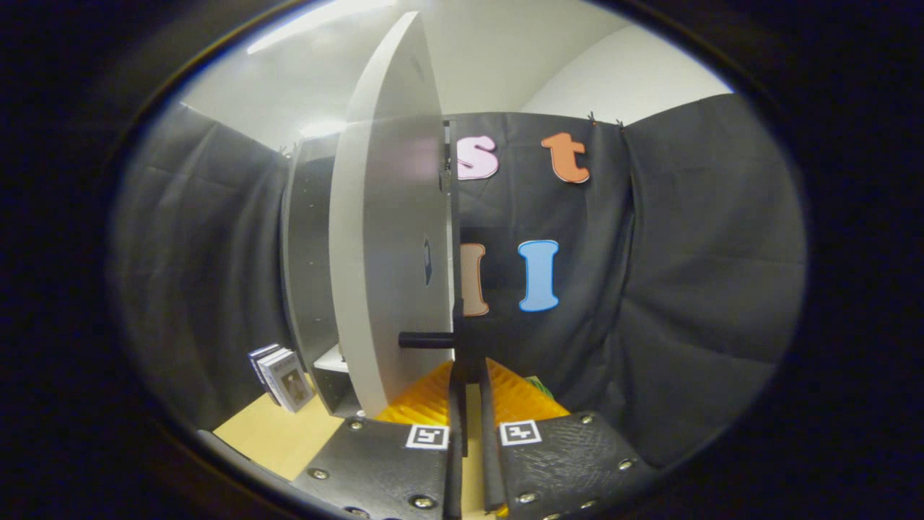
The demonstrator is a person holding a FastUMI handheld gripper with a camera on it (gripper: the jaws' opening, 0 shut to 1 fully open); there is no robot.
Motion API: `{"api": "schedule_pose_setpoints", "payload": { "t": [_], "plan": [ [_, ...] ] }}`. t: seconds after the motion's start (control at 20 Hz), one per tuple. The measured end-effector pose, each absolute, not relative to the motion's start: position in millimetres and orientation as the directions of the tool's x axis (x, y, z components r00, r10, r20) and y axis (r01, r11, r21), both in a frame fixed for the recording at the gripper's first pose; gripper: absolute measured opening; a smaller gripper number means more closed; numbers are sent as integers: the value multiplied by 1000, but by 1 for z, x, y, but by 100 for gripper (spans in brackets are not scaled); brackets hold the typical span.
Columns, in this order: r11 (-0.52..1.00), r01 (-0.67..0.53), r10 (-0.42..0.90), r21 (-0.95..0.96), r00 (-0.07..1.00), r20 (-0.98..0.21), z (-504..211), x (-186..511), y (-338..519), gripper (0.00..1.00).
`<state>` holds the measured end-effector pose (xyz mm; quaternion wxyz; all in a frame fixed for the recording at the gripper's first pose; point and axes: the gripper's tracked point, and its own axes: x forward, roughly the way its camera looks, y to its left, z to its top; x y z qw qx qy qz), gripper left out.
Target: Open the shoe cabinet door, grab the shoes and put them into the shoe cabinet, then close the shoe cabinet door.
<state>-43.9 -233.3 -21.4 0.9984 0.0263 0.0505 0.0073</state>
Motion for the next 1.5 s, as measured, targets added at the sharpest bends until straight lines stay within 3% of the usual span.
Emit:
{"api": "schedule_pose_setpoints", "payload": {
  "t": [0.75,1.2,1.5],
  "plan": [
    [995,-76,84,62,986,-146,-27,-90,-258,12],
    [998,-58,61,29,994,-93,-35,-121,-175,12],
    [1000,-27,27,1,978,-209,-107,-119,-83,12]
  ]
}}
